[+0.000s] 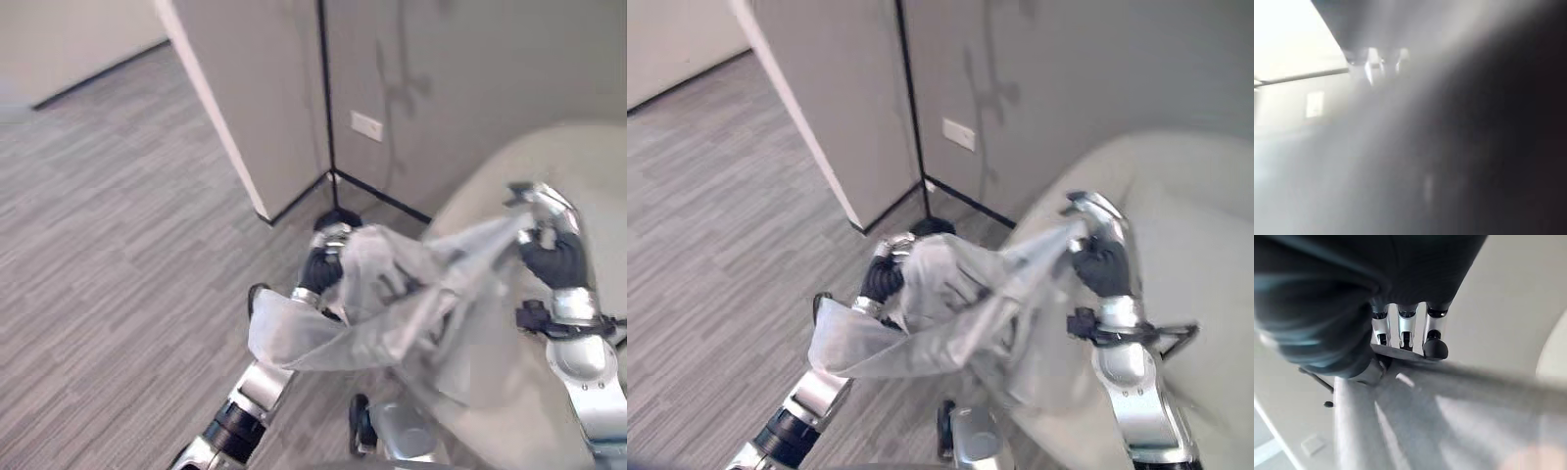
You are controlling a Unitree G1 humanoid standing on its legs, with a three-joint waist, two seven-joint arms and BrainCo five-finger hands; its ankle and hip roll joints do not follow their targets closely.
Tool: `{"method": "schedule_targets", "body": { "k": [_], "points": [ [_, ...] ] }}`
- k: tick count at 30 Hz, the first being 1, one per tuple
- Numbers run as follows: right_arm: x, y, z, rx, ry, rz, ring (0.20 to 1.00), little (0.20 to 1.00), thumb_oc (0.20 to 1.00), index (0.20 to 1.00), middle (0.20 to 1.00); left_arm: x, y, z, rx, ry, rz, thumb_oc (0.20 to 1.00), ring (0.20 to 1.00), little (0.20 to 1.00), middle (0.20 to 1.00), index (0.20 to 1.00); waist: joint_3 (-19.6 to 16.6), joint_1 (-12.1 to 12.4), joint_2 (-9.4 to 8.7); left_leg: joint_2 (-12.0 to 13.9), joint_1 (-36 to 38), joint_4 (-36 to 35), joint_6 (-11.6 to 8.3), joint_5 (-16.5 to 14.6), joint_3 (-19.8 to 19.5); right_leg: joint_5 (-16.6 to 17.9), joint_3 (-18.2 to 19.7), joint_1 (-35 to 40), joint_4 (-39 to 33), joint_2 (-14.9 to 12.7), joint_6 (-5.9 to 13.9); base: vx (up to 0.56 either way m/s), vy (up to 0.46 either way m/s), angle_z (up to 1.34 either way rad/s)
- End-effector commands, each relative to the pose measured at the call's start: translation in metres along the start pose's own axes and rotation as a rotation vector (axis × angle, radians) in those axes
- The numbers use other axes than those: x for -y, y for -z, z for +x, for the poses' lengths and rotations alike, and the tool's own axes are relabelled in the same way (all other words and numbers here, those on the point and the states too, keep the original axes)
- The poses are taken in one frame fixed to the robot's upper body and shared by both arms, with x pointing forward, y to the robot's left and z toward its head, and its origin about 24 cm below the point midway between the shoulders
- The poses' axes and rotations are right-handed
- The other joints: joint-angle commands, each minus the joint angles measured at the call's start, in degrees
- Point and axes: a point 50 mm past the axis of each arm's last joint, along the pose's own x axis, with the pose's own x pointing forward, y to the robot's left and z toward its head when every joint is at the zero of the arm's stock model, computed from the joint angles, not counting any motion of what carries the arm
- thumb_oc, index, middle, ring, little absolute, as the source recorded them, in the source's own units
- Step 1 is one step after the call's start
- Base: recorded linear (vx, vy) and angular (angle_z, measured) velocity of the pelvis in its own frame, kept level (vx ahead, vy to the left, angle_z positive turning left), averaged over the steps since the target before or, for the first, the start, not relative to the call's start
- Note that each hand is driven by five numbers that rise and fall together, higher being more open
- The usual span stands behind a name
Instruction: Hang the clothes on the sofa on the clothes rack.
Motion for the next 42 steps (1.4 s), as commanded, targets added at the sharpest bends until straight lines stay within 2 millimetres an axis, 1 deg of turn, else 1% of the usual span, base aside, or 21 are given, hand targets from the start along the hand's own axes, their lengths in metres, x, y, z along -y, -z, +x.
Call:
{"method": "schedule_targets", "body": {
  "k": [1, 3, 5, 6, 7, 9, 11, 12, 14, 19, 20, 24, 26, 27, 28, 29, 31, 32, 34, 36, 42],
  "points": [
    [0.012, -0.036, 0.022, 0.223, 0.090, 0.054, 0.200, 0.200, 0.200, 0.200, 0.200, -0.030, -0.011, 0.006, 0.086, -0.117, 0.002, 0.200, 0.200, 0.200, 0.200, 0.200, -0.65, 0.11, -3.60, 1.86, 2.71, -5.73, -0.41, 4.28, 4.34, 16.57, 2.60, 10.58, -21.21, -1.42, -0.06, 0.24, -0.064, -0.28],
    [0.010, -0.039, 0.022, 0.235, 0.073, 0.055, 0.200, 0.200, 0.200, 0.200, 0.200, -0.031, -0.011, 0.003, 0.079, -0.120, -0.010, 0.200, 0.200, 0.200, 0.200, 0.200, -0.73, 0.78, -3.58, 4.53, 2.18, -8.47, 0.50, 2.75, 5.42, 15.95, 3.70, 12.00, -22.01, -1.45, 0.32, 0.25, 0.065, -0.32],
    [0.007, -0.041, 0.022, 0.245, 0.054, 0.061, 0.200, 0.200, 0.200, 0.200, 0.200, -0.029, -0.011, 0.001, 0.076, -0.111, -0.012, 0.200, 0.200, 0.200, 0.200, 0.200, -1.24, 1.02, -3.31, 4.38, 2.26, -15.98, 2.23, 2.10, 4.65, 15.33, 4.86, 12.40, -22.15, -2.24, 1.20, 0.24, 0.190, -0.79],
    [0.005, -0.042, 0.024, 0.252, 0.047, 0.072, 0.200, 0.200, 0.200, 0.200, 0.200, -0.029, -0.013, 0.001, 0.085, -0.109, -0.005, 0.200, 0.200, 0.200, 0.200, 0.200, -1.37, 1.19, -2.57, 5.56, 1.65, -23.50, 2.36, 5.14, 2.31, 14.18, 6.36, 12.79, -21.67, -2.56, 1.47, 0.12, 0.143, -0.61],
    [0.005, -0.042, 0.024, 0.253, 0.046, 0.072, 0.200, 0.200, 0.200, 0.200, 0.200, -0.029, -0.013, 0.002, 0.085, -0.111, -0.005, 0.200, 0.200, 0.200, 0.200, 0.200, -1.43, 1.09, -2.63, 5.04, 2.27, -25.16, 2.35, 6.20, 2.49, 14.10, 6.36, 12.64, -21.46, -2.69, 1.42, 0.20, 0.218, -0.46],
    [0.001, -0.044, 0.027, 0.261, 0.040, 0.094, 0.200, 0.200, 0.200, 0.200, 0.200, -0.028, -0.013, 0.003, 0.086, -0.121, -0.019, 0.200, 0.200, 0.200, 0.200, 0.200, -1.02, 1.45, -1.79, 7.32, 1.37, -31.51, 1.81, 13.16, -0.29, 13.46, 7.53, 12.93, -20.92, -2.81, 1.53, 0.18, 0.185, -0.71],
    [0.001, -0.045, 0.028, 0.268, 0.039, 0.099, 0.200, 0.200, 0.200, 0.200, 0.200, -0.027, -0.013, 0.003, 0.088, -0.125, -0.028, 0.200, 0.200, 0.200, 0.200, 0.200, -0.91, 1.61, -1.53, 8.57, 0.85, -33.17, 1.22, 14.70, -2.41, 13.02, 8.51, 13.41, -20.67, -3.06, 1.75, 0.29, 0.229, -0.74],
    [0.001, -0.048, 0.028, 0.289, 0.036, 0.113, 0.200, 0.200, 0.200, 0.200, 0.200, -0.025, -0.015, 0.004, 0.098, -0.116, -0.032, 0.200, 0.200, 0.200, 0.200, 0.200, -0.93, 1.71, -0.97, 11.91, 0.96, -34.60, -0.91, 17.51, -6.82, 11.98, 11.70, 14.60, -20.00, -4.34, 2.95, 0.43, 0.324, -0.35],
    [0.001, -0.050, 0.028, 0.298, 0.032, 0.121, 0.200, 0.200, 0.200, 0.200, 0.200, -0.024, -0.016, 0.004, 0.101, -0.109, -0.032, 0.200, 0.200, 0.200, 0.200, 0.200, -1.08, 1.87, -0.63, 12.52, 1.22, -34.04, -1.02, 17.37, -7.46, 11.91, 12.84, 14.82, -19.99, -4.60, 3.11, 0.37, 0.295, -0.80],
    [0.003, -0.045, 0.023, 0.259, 0.030, 0.086, 0.200, 0.200, 0.200, 0.200, 0.200, -0.007, -0.016, 0.011, 0.103, -0.021, -0.066, 0.200, 0.200, 0.200, 0.200, 0.200, -2.45, 1.43, 0.98, 8.86, 0.53, -33.86, -0.81, 12.86, -7.65, 14.28, 13.07, 17.87, -21.67, -8.96, 5.61, 0.34, 0.344, -0.66],
    [0.004, -0.039, 0.022, 0.226, 0.053, 0.062, 0.200, 0.200, 0.200, 0.200, 0.200, -0.005, -0.020, 0.016, 0.123, 0.007, -0.045, 0.200, 0.200, 0.200, 0.200, 0.200, -2.83, 0.80, 0.37, 5.36, 1.07, -35.14, 0.25, 12.01, -6.50, 19.73, 14.23, 16.12, -19.49, -11.31, 6.99, 0.20, 0.311, 0.13],
    [0.005, -0.037, 0.026, 0.209, 0.113, 0.026, 0.200, 0.200, 0.200, 0.200, 0.200, -0.007, -0.030, 0.023, 0.186, 0.026, 0.025, 0.200, 0.200, 0.200, 0.200, 0.200, -3.42, 0.91, 0.15, -0.46, 2.39, -38.22, 4.57, 10.24, -2.56, 25.22, 15.24, 10.83, -13.86, -14.86, 7.99, 0.17, 0.388, 0.42],
    [0.001, -0.041, 0.032, 0.231, 0.136, 0.032, 0.200, 0.200, 0.200, 0.200, 0.200, -0.011, -0.036, 0.026, 0.220, 0.002, 0.059, 0.200, 0.200, 0.200, 0.200, 0.200, -3.36, 1.96, 0.30, -2.00, 2.94, -38.23, 6.11, 8.54, 0.19, 28.18, 8.98, 9.23, -10.90, -18.26, 8.09, 0.05, 0.297, -0.18],
    [0.000, -0.042, 0.033, 0.233, 0.137, 0.034, 0.200, 0.200, 0.200, 0.200, 0.200, -0.012, -0.036, 0.026, 0.221, -0.001, 0.063, 0.200, 0.200, 0.200, 0.200, 0.200, -3.28, 1.81, 0.04, -2.35, 2.94, -38.23, 6.31, 8.41, 0.25, 28.25, 9.09, 9.18, -10.86, -18.60, 8.29, 0.09, 0.414, -0.75],
    [-0.006, -0.049, 0.039, 0.267, 0.141, 0.060, 0.200, 0.200, 0.200, 0.200, 0.200, -0.022, -0.046, 0.027, 0.279, -0.035, 0.151, 0.200, 0.200, 0.200, 0.200, 0.200, -3.54, 3.78, 0.29, -4.67, 3.67, -38.23, 7.40, 5.66, 2.44, 29.94, -2.46, 9.57, -8.04, -20.96, 9.65, 0.10, 0.393, -1.12],
    [-0.008, -0.049, 0.038, 0.267, 0.135, 0.064, 0.200, 0.200, 0.200, 0.200, 0.200, -0.026, -0.049, 0.026, 0.302, -0.041, 0.196, 0.200, 0.200, 0.200, 0.200, 0.200, -3.54, 3.15, 0.11, -5.55, 3.74, -38.23, 7.81, 5.19, 2.47, 28.37, -3.23, 9.24, -7.94, -18.81, 9.31, 0.16, 0.455, -1.04],
    [0.007, -0.056, 0.031, 0.337, 0.172, 0.019, 0.200, 0.200, 0.200, 0.200, 0.200, -0.048, -0.075, 0.021, 0.500, -0.153, 0.470, 0.200, 0.200, 0.200, 0.200, 0.200, -3.78, 1.86, 0.76, -6.77, 5.47, -38.23, 8.04, 4.42, 2.87, 17.94, 2.65, 5.20, -9.85, -6.83, 5.82, 0.16, 0.224, -0.48],
    [0.013, -0.061, 0.033, 0.377, 0.193, -0.001, 0.200, 0.200, 0.200, 0.200, 0.200, -0.053, -0.085, 0.019, 0.557, -0.196, 0.528, 0.200, 0.200, 0.200, 0.200, 0.200, -3.56, 1.90, 0.79, -6.72, 6.05, -38.23, 7.87, 4.10, 3.26, 16.08, 3.32, 4.65, -10.98, -4.93, 4.57, 0.10, 0.111, 0.15],
    [0.024, -0.065, 0.036, 0.412, 0.235, -0.041, 0.200, 0.200, 0.200, 0.200, 0.200, -0.068, -0.108, 0.016, 0.675, -0.323, 0.629, 0.200, 0.200, 0.200, 0.200, 0.200, -3.63, 2.27, 0.21, -7.17, 6.77, -38.23, 7.73, 3.75, 2.23, 15.57, 6.56, 6.01, -15.09, -3.50, 4.32, 0.05, -0.025, 0.32],
    [0.037, -0.077, 0.045, 0.496, 0.262, -0.105, 0.200, 0.200, 0.200, 0.200, 0.200, -0.080, -0.118, 0.010, 0.722, -0.404, 0.710, 0.200, 0.200, 0.200, 0.200, 0.200, -5.45, 4.02, -0.32, -7.43, 7.22, -38.23, 7.45, 3.53, 1.58, 17.04, 6.00, 9.08, -19.90, -3.09, 4.82, 0.14, -0.062, 0.26],
    [0.058, -0.078, 0.064, 0.510, 0.304, -0.206, 0.200, 0.200, 0.200, 0.200, 0.200, -0.105, -0.100, 0.006, 0.577, -0.466, 0.843, 0.200, 0.200, 0.200, 0.200, 0.200, -8.25, 6.37, -1.21, -7.74, 9.19, -38.23, 7.63, 2.55, -0.20, 17.29, 3.51, 14.31, -23.03, -2.93, 5.08, 0.11, -0.033, 0.31]
  ]
}}
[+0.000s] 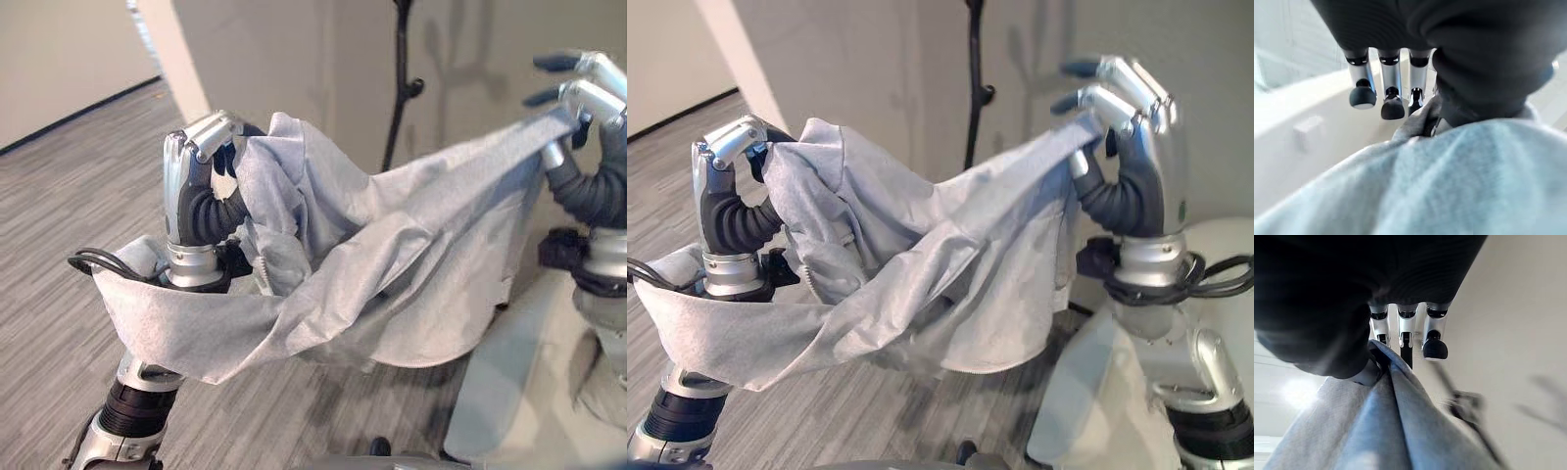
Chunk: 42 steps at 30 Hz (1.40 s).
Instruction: Hang the clothes on the sofa on the clothes rack.
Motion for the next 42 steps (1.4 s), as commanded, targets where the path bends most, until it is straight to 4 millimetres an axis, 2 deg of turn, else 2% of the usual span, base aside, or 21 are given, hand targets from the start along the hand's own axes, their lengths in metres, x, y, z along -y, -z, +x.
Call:
{"method": "schedule_targets", "body": {
  "k": [1, 2, 5, 9, 12, 17, 24, 27, 30, 33, 34, 35, 36, 37, 38, 39, 42],
  "points": [
    [0.011, 0.022, 0.003, -0.084, 0.065, -0.071, 0.200, 0.200, 0.200, 0.200, 0.200, -0.004, 0.011, 0.011, 0.010, -0.039, 0.082, 0.200, 0.200, 0.200, 0.200, 0.200, -1.47, -1.01, 0.75, 4.29, 5.40, -9.39, -6.44, 5.07, -1.81, 1.32, -0.80, 5.61, -2.43, -3.07, 9.47, 0.04, -0.002, 0.13],
    [0.011, 0.023, 0.004, -0.084, 0.066, -0.070, 0.200, 0.200, 0.200, 0.200, 0.200, -0.004, 0.011, 0.011, 0.010, -0.041, 0.084, 0.200, 0.200, 0.200, 0.200, 0.200, -1.39, -1.09, 0.75, 4.26, 5.43, -9.39, -6.43, 5.04, -1.85, 1.28, -0.84, 5.65, -2.42, -3.09, 9.49, 0.04, -0.001, 0.10],
    [0.013, 0.043, 0.019, -0.129, 0.065, -0.145, 0.200, 0.200, 0.200, 0.200, 0.200, -0.004, 0.037, 0.016, -0.067, -0.019, 0.191, 0.200, 0.200, 0.200, 0.200, 0.200, -1.82, -0.32, 0.28, 4.11, 5.45, -9.39, -6.34, 4.95, -2.46, 1.18, -1.14, 5.87, -1.66, -3.43, 9.49, 0.02, 0.000, 0.09],
    [0.012, 0.060, 0.031, -0.159, 0.062, -0.231, 0.200, 0.200, 0.200, 0.200, 0.200, -0.003, 0.052, 0.024, -0.108, -0.027, 0.240, 0.200, 0.200, 0.200, 0.200, 0.200, -1.66, 0.07, 0.15, 4.03, 5.34, -9.39, -6.26, 4.88, -2.71, 1.01, -1.25, 5.67, -1.08, -3.66, 9.47, 0.01, 0.004, 0.06],
    [0.026, 0.107, 0.054, -0.288, 0.070, -0.493, 0.200, 0.200, 0.200, 0.200, 0.200, -0.020, 0.092, 0.044, -0.248, -0.099, 0.386, 0.200, 0.200, 0.200, 0.200, 0.200, -1.45, 0.77, 0.37, 3.81, 5.45, -9.39, -6.14, 4.62, -3.21, 0.90, -1.23, 5.18, 0.76, -4.32, 9.41, 0.03, 0.020, 0.06],
    [0.045, 0.129, 0.063, -0.361, 0.080, -0.606, 0.200, 0.200, 0.200, 0.200, 0.200, -0.035, 0.115, 0.047, -0.346, -0.099, 0.444, 0.200, 0.200, 0.200, 0.200, 0.200, -1.39, 1.02, 0.63, 3.53, 5.87, -9.39, -6.18, 4.53, -3.87, 0.48, -1.44, 5.65, 1.31, -4.47, 9.39, 0.03, -0.008, 0.06],
    [0.053, 0.152, 0.077, -0.452, 0.010, -0.623, 0.200, 0.200, 0.200, 0.200, 0.200, -0.037, 0.137, 0.054, -0.442, -0.016, 0.475, 0.200, 0.200, 0.200, 0.200, 0.200, -1.13, 1.63, 0.21, 3.51, 6.13, -9.39, -6.56, 4.70, -4.28, 0.03, -2.06, 6.36, 1.30, -4.36, 9.21, 0.01, -0.032, 0.01],
    [0.042, 0.158, 0.078, -0.472, -0.055, -0.610, 0.200, 0.200, 0.200, 0.200, 0.200, -0.036, 0.143, 0.055, -0.487, -0.018, 0.459, 0.200, 0.200, 0.200, 0.200, 0.200, -0.90, 1.96, 0.23, 3.55, 6.18, -9.39, -6.73, 4.89, -4.46, -0.31, -2.28, 6.63, 1.28, -4.13, 9.09, 0.01, -0.037, 0.02],
    [0.032, 0.154, 0.081, -0.453, -0.057, -0.572, 0.200, 0.200, 0.200, 0.200, 0.200, -0.038, 0.143, 0.057, -0.493, -0.051, 0.450, 0.200, 0.200, 0.200, 0.200, 0.200, -0.40, 1.93, 0.70, 3.58, 6.26, -9.39, -6.73, 4.92, -4.93, -0.39, -2.07, 6.77, 1.30, -3.91, 8.91, 0.04, -0.050, 0.07],
    [0.027, 0.148, 0.075, -0.430, -0.059, -0.566, 0.200, 0.200, 0.200, 0.200, 0.200, -0.042, 0.138, 0.055, -0.469, -0.085, 0.448, 0.200, 0.200, 0.200, 0.200, 0.200, -0.37, 1.87, 0.85, 3.45, 6.38, -9.39, -6.56, 4.82, -5.05, 0.20, -1.91, 6.68, 1.72, -4.02, 9.16, 0.05, -0.034, 0.04],
    [0.021, 0.138, 0.065, -0.389, -0.037, -0.543, 0.200, 0.200, 0.200, 0.200, 0.200, -0.051, 0.125, 0.057, -0.387, -0.152, 0.456, 0.200, 0.200, 0.200, 0.200, 0.200, -0.27, 1.71, 1.54, 3.14, 6.37, -9.39, -6.43, 4.80, -5.13, 0.70, -1.90, 6.92, 1.74, -4.25, 9.37, 0.05, -0.029, 0.06],
    [0.021, 0.137, 0.062, -0.393, -0.038, -0.541, 0.222, 0.222, 0.222, 0.222, 0.222, -0.051, 0.124, 0.056, -0.383, -0.148, 0.459, 0.200, 0.200, 0.200, 0.200, 0.200, -0.42, 1.68, 1.33, 3.14, 6.39, -9.39, -6.40, 4.79, -5.15, 0.77, -1.92, 6.98, 1.70, -4.24, 9.41, 0.00, -0.051, 0.08],
    [0.017, 0.134, 0.054, -0.411, -0.004, -0.490, 0.865, 0.865, 0.865, 0.865, 0.865, -0.053, 0.118, 0.055, -0.353, -0.167, 0.457, 0.200, 0.200, 0.200, 0.200, 0.200, -0.25, 1.65, 1.56, 3.09, 6.02, -9.39, -6.06, 5.70, -3.82, 1.47, -3.25, 6.76, 1.58, -4.40, 9.02, -0.05, -0.025, 0.05],
    [0.013, 0.130, 0.045, -0.422, 0.021, -0.445, 1.000, 1.000, 1.000, 1.000, 1.000, -0.053, 0.111, 0.054, -0.319, -0.180, 0.450, 0.200, 0.200, 0.200, 0.200, 0.200, -0.40, 1.71, 1.64, 3.07, 5.95, -9.39, -6.01, 5.68, -3.89, 1.33, -3.43, 7.03, 1.18, -4.41, 8.98, 0.01, -0.039, 0.03],
    [0.010, 0.126, 0.034, -0.436, 0.036, -0.402, 1.000, 1.000, 1.000, 1.000, 1.000, -0.055, 0.102, 0.054, -0.279, -0.187, 0.445, 0.200, 0.200, 0.200, 0.200, 0.200, -0.68, 1.64, 1.73, 3.04, 6.19, -9.39, -6.16, 4.95, -5.29, 0.65, -2.45, 7.62, 0.63, -4.27, 9.19, 0.01, -0.054, 0.05],
    [0.005, 0.122, 0.009, -0.492, 0.045, -0.319, 1.000, 1.000, 1.000, 1.000, 1.000, -0.057, 0.086, 0.053, -0.200, -0.194, 0.428, 0.200, 0.200, 0.200, 0.200, 0.200, -0.42, 1.69, 2.00, 3.09, 5.92, -9.39, -5.92, 5.74, -4.29, 1.02, -4.14, 7.79, 0.22, -4.41, 8.84, -0.01, -0.064, 0.10],
    [0.005, 0.111, -0.034, -0.583, 0.078, -0.208, 1.000, 1.000, 1.000, 1.000, 1.000, -0.069, 0.060, 0.051, -0.075, -0.215, 0.429, 0.200, 0.200, 0.200, 0.200, 0.200, -0.97, 1.55, 2.39, 3.09, 5.79, -9.39, -6.00, 6.15, -4.58, 1.46, -4.83, 8.66, -0.97, -4.39, 8.84, -0.05, -0.068, 0.15]
  ]
}}
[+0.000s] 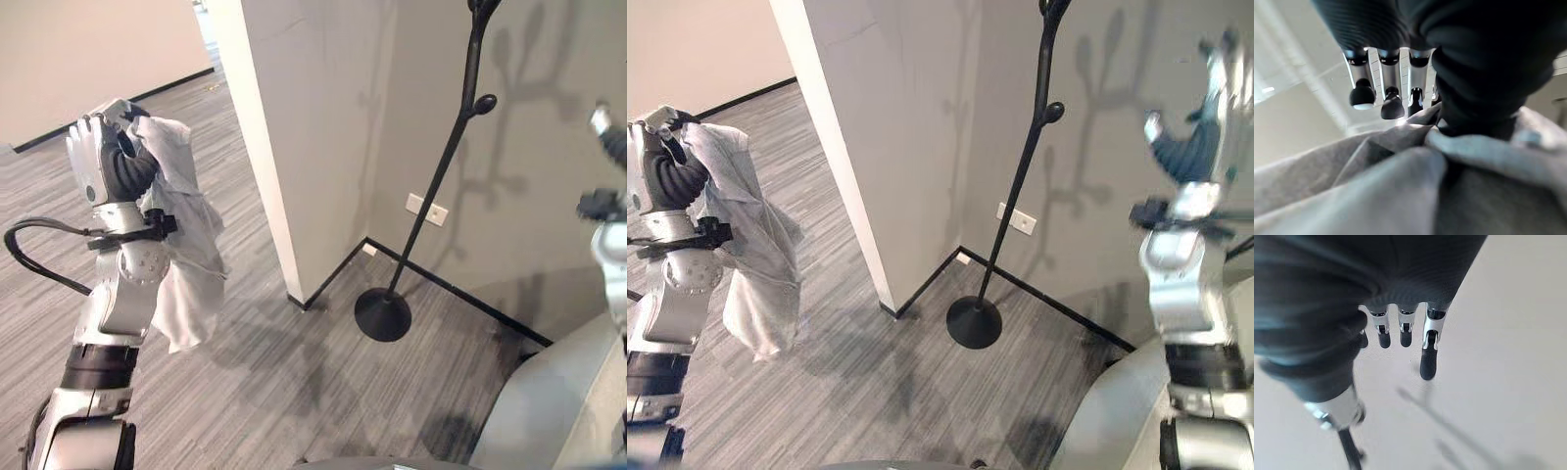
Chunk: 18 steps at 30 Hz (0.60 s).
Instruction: Hang the clothes on the sofa on the clothes rack.
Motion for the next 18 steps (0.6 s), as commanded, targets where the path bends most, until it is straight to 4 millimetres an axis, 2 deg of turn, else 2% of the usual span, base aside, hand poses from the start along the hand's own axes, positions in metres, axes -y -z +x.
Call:
{"method": "schedule_targets", "body": {
  "k": [1, 2, 3, 5, 6, 8, 9, 13, 16, 18],
  "points": [
    [0.016, -0.021, 0.001, 0.102, 0.070, 0.169, 1.000, 1.000, 1.000, 1.000, 1.000, -0.035, -0.019, 0.026, 0.217, -0.156, 0.059, 0.200, 0.200, 0.200, 0.200, 0.200, -3.22, -0.16, -0.62, 1.20, 1.80, -0.07, -3.87, -0.52, 0.70, 0.98, -1.44, 2.85, 2.70, -3.57, 4.71, -0.08, -0.055, 0.07],
    [0.015, -0.023, -0.006, 0.111, 0.055, 0.211, 1.000, 1.000, 1.000, 1.000, 1.000, -0.040, -0.020, 0.026, 0.225, -0.178, 0.059, 0.200, 0.200, 0.200, 0.200, 0.200, -3.08, -0.19, -0.49, 1.28, 1.61, -0.07, -3.99, -0.29, 0.68, 0.92, -1.43, 2.85, 2.45, -3.47, 4.69, -0.12, -0.068, 0.04],
    [0.010, -0.029, -0.022, 0.125, -0.029, 0.332, 1.000, 1.000, 1.000, 1.000, 1.000, -0.048, -0.021, 0.024, 0.225, -0.208, 0.034, 0.200, 0.200, 0.200, 0.200, 0.200, -3.07, -0.40, -0.61, 1.64, 1.40, -0.07, -4.32, 0.16, 0.84, 1.01, -1.34, 2.79, 1.93, -3.24, 4.53, -0.11, -0.046, -0.03],
    [-0.004, -0.034, -0.040, 0.124, -0.181, 0.461, 1.000, 1.000, 1.000, 1.000, 1.000, -0.054, -0.023, 0.022, 0.226, -0.226, -0.003, 0.200, 0.200, 0.200, 0.200, 0.200, -2.96, -0.44, -0.81, 1.99, 1.06, -0.07, -4.68, 0.69, 1.08, 1.25, -1.19, 2.63, 1.36, -3.00, 4.46, -0.09, -0.050, -0.03],
    [-0.023, -0.034, -0.056, 0.092, -0.328, 0.512, 1.000, 1.000, 1.000, 1.000, 1.000, -0.055, -0.028, 0.022, 0.243, -0.225, -0.036, 0.200, 0.200, 0.200, 0.200, 0.200, -3.07, -0.14, -0.97, 2.26, 1.09, -0.07, -5.28, 0.19, -0.11, 0.84, 0.05, 2.89, 0.69, -2.75, 4.82, -0.07, -0.057, -0.02],
    [-0.050, -0.037, -0.076, 0.020, -0.483, 0.645, 1.000, 1.000, 1.000, 1.000, 1.000, -0.055, -0.034, 0.022, 0.266, -0.218, -0.063, 0.200, 0.200, 0.200, 0.200, 0.200, -3.04, 0.35, -1.14, 2.58, 0.54, -0.07, -5.31, 1.41, 1.17, 1.80, -1.20, 2.49, 0.34, -2.56, 4.43, -0.10, -0.054, -0.02],
    [-0.063, -0.039, -0.087, -0.028, -0.554, 0.727, 1.000, 1.000, 1.000, 1.000, 1.000, -0.054, -0.038, 0.023, 0.281, -0.220, -0.084, 0.200, 0.200, 0.200, 0.200, 0.200, -3.28, 0.51, -1.20, 2.65, 0.74, -0.07, -5.79, 0.60, 0.02, 1.23, -0.03, 2.87, -0.14, -2.39, 4.76, -0.08, -0.047, 0.00],
    [-0.106, -0.057, -0.132, -0.154, -0.825, 0.950, 1.000, 1.000, 1.000, 1.000, 1.000, -0.034, -0.051, 0.019, 0.304, -0.122, -0.184, 0.200, 0.200, 0.200, 0.200, 0.200, -3.09, 1.19, -1.40, 3.21, 0.34, -0.07, -6.44, 1.51, -0.14, 1.41, -0.32, 2.70, -0.36, -2.21, 4.61, -0.06, -0.047, 0.05],
    [-0.123, -0.078, -0.156, -0.163, -0.993, 1.065, 1.000, 1.000, 1.000, 1.000, 1.000, -0.014, -0.062, 0.012, 0.312, -0.031, -0.274, 0.200, 0.200, 0.200, 0.200, 0.200, -3.17, 1.34, -1.50, 3.76, 0.09, -0.07, -6.95, 2.18, -0.28, 1.44, -0.53, 2.42, -0.49, -1.96, 4.48, -0.06, -0.032, 0.02],
    [-0.128, -0.083, -0.164, -0.164, -1.052, 1.078, 1.000, 1.000, 1.000, 1.000, 1.000, -0.008, -0.068, 0.009, 0.312, -0.007, -0.321, 0.200, 0.200, 0.200, 0.200, 0.200, -3.21, 1.22, -1.48, 3.97, 0.08, -0.07, -7.08, 2.30, -0.26, 1.46, -0.44, 2.25, -0.54, -1.95, 4.46, -0.03, -0.006, 0.00]
  ]
}}
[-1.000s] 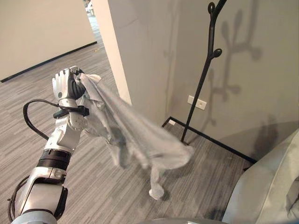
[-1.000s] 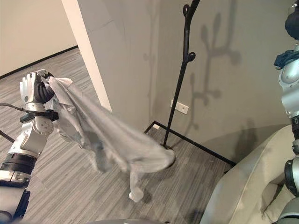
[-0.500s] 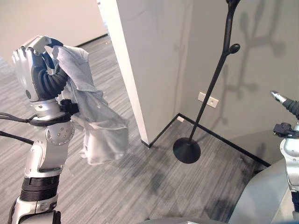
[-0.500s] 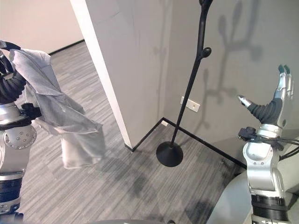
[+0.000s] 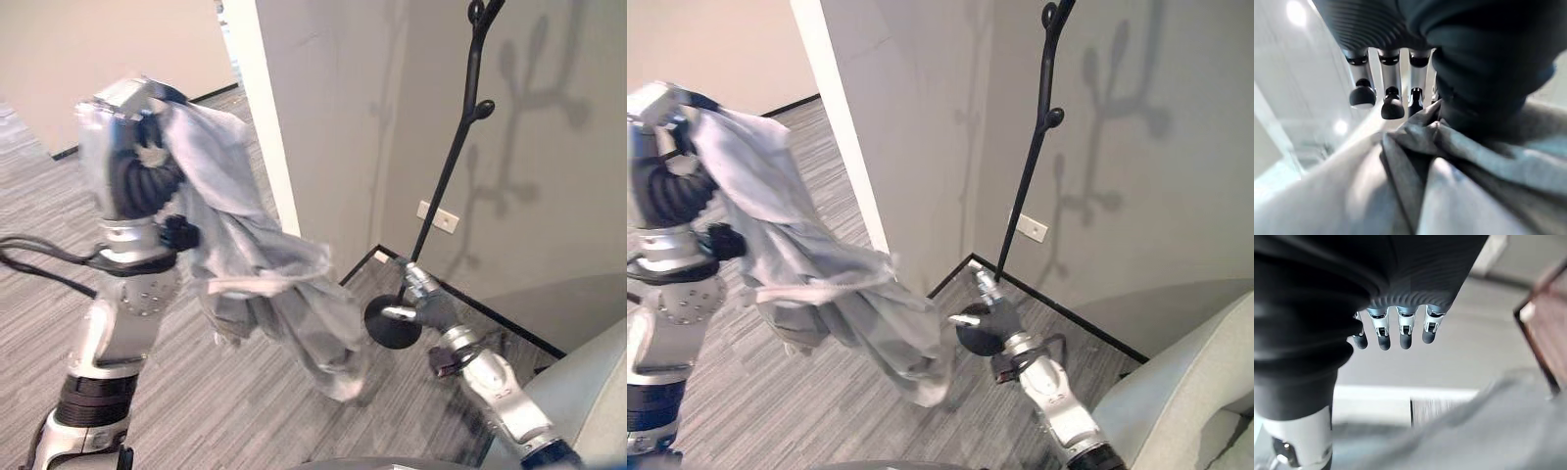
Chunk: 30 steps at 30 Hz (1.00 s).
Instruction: Hang the clothes on the sofa on the clothes rack.
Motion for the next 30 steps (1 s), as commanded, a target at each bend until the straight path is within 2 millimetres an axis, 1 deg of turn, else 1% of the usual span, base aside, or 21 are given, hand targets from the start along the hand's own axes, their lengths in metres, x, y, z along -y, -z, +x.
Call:
{"method": "schedule_targets", "body": {
  "k": [1, 2, 4, 5, 6, 7, 8, 11, 15, 16, 19, 21, 22, 25, 30],
  "points": [
    [-0.001, -0.033, 0.016, 0.164, -0.060, 0.013, 1.000, 1.000, 1.000, 1.000, 1.000, -0.006, -0.007, 0.025, 0.073, -0.077, -0.074, 0.200, 0.200, 0.200, 0.200, 0.200, -2.44, -0.51, -2.32, 3.00, 0.42, -0.66, -5.96, 1.35, 0.85, 1.02, -0.21, 1.81, -0.18, -3.03, 4.98, 0.00, 0.000, 0.00],
    [-0.001, -0.033, 0.017, 0.164, -0.059, 0.012, 1.000, 1.000, 1.000, 1.000, 1.000, -0.006, -0.007, 0.025, 0.073, -0.077, -0.074, 0.200, 0.200, 0.200, 0.200, 0.200, -2.46, -0.47, -2.31, 3.02, 0.40, -0.66, -5.98, 1.36, 0.88, 1.03, -0.18, 1.78, -0.18, -3.01, 4.97, -0.04, -0.002, -0.01],
    [-0.013, -0.021, 0.023, 0.118, -0.079, 0.027, 1.000, 1.000, 1.000, 1.000, 1.000, 0.001, -0.016, 0.027, 0.081, -0.090, -0.151, 0.200, 0.200, 0.200, 0.200, 0.200, -2.56, -0.61, -2.08, 3.34, 0.42, -0.66, -6.02, 1.47, 1.10, 1.18, 0.06, 1.48, -0.20, -3.05, 5.05, -0.04, 0.000, -0.03],
    [-0.013, -0.021, 0.024, 0.120, -0.078, 0.026, 1.000, 1.000, 1.000, 1.000, 1.000, 0.001, -0.016, 0.028, 0.082, -0.090, -0.151, 0.200, 0.200, 0.200, 0.200, 0.200, -2.52, -0.57, -2.12, 3.36, 0.41, -0.66, -6.02, 1.47, 1.14, 1.19, 0.10, 1.44, -0.20, -3.03, 5.04, 0.00, 0.000, 0.00],
    [-0.021, -0.012, 0.030, 0.079, -0.080, 0.037, 1.000, 1.000, 1.000, 1.000, 1.000, 0.003, -0.022, 0.032, 0.103, -0.104, -0.185, 0.200, 0.200, 0.200, 0.200, 0.200, -2.66, -0.53, -1.84, 3.47, 0.54, -0.66, -6.05, 1.47, 1.26, 1.26, 0.16, 1.40, -0.20, -3.08, 5.09, 0.00, 0.000, 0.00],
    [-0.021, -0.012, 0.032, 0.083, -0.079, 0.037, 1.000, 1.000, 1.000, 1.000, 1.000, 0.003, -0.022, 0.033, 0.106, -0.105, -0.184, 0.200, 0.200, 0.200, 0.200, 0.200, -2.51, -0.48, -1.94, 3.49, 0.57, -0.66, -6.05, 1.46, 1.31, 1.28, 0.21, 1.39, -0.20, -3.07, 5.08, -0.04, -0.002, -0.01],
    [-0.032, -0.005, 0.036, 0.050, -0.112, 0.053, 1.000, 1.000, 1.000, 1.000, 1.000, 0.006, -0.030, 0.039, 0.139, -0.115, -0.211, 0.200, 0.200, 0.200, 0.200, 0.200, -2.57, -0.50, -1.61, 3.57, 0.72, -0.66, -6.09, 1.37, 1.49, 1.21, 0.21, 1.40, -0.20, -3.11, 5.14, 0.00, 0.000, 0.00],
    [-0.047, 0.001, 0.039, 0.022, -0.193, 0.010, 1.000, 1.000, 1.000, 1.000, 1.000, 0.013, -0.038, 0.050, 0.180, -0.118, -0.243, 0.200, 0.200, 0.200, 0.200, 0.200, -2.54, -0.50, -1.26, 3.68, 1.16, -0.66, -6.13, 1.22, 1.55, 0.93, 0.11, 1.70, -0.20, -3.13, 5.10, -0.01, -0.002, 0.00],
    [-0.054, 0.007, 0.040, -0.004, -0.236, -0.050, 1.000, 1.000, 1.000, 1.000, 1.000, 0.016, -0.047, 0.061, 0.211, -0.135, -0.290, 0.200, 0.200, 0.200, 0.200, 0.200, -2.46, -0.73, -0.77, 3.64, 1.34, -0.66, -6.20, 1.13, 1.29, 0.72, -0.29, 2.10, -0.20, -3.17, 5.07, 0.00, 0.000, 0.00],
    [-0.057, 0.010, 0.041, -0.015, -0.242, -0.083, 1.000, 1.000, 1.000, 1.000, 1.000, 0.018, -0.050, 0.067, 0.219, -0.144, -0.316, 0.200, 0.200, 0.200, 0.200, 0.200, -2.44, -0.88, -0.46, 3.57, 1.36, -0.66, -6.23, 1.09, 1.13, 0.71, -0.52, 2.22, -0.20, -3.22, 5.09, 0.00, 0.000, 0.00],
    [-0.067, 0.019, 0.044, -0.051, -0.258, -0.075, 1.000, 1.000, 1.000, 1.000, 1.000, 0.021, -0.061, 0.079, 0.251, -0.178, -0.375, 0.200, 0.200, 0.200, 0.200, 0.200, -2.56, -1.14, 0.27, 3.52, 1.43, -0.66, -6.23, 1.01, 0.83, 0.62, -1.05, 2.43, -0.20, -3.38, 5.17, 0.00, 0.001, 0.05],
    [-0.072, 0.020, 0.047, -0.060, -0.265, -0.055, 1.000, 1.000, 1.000, 1.000, 1.000, 0.022, -0.069, 0.087, 0.273, -0.205, -0.402, 0.200, 0.200, 0.200, 0.200, 0.200, -2.48, -1.24, 0.71, 3.42, 1.50, -0.66, -6.21, 0.93, 0.74, 0.64, -1.51, 2.57, -0.20, -3.52, 5.31, 0.00, 0.000, 0.00],
    [-0.082, 0.013, 0.051, -0.027, -0.311, -0.019, 1.000, 1.000, 1.000, 1.000, 1.000, 0.025, -0.078, 0.096, 0.289, -0.241, -0.417, 0.200, 0.200, 0.200, 0.200, 0.200, -2.41, -1.54, 1.32, 3.18, 1.62, -0.66, -6.25, 0.73, 0.73, 0.61, -1.72, 2.66, -0.20, -3.76, 5.54, 0.00, 0.000, 0.00],
    [-0.084, 0.007, 0.051, 0.001, -0.333, 0.012, 1.000, 1.000, 1.000, 1.000, 1.000, 0.032, -0.079, 0.100, 0.276, -0.249, -0.408, 0.200, 0.200, 0.200, 0.200, 0.200, -2.24, -1.98, 1.63, 3.06, 1.58, -0.66, -6.31, 0.62, 0.80, 0.70, -1.93, 2.68, -0.20, -3.97, 5.69, 0.00, 0.004, 0.01],
    [-0.084, 0.007, 0.051, -0.002, -0.318, 0.065, 1.000, 1.000, 1.000, 1.000, 1.000, 0.036, -0.074, 0.101, 0.234, -0.279, -0.392, 0.200, 0.200, 0.200, 0.200, 0.200, -2.18, -2.55, 1.71, 2.95, 1.69, -0.66, -6.24, 0.43, 0.91, 0.89, -1.79, 2.46, -0.20, -4.07, 5.75, 0.00, 0.002, 0.04]
  ]
}}
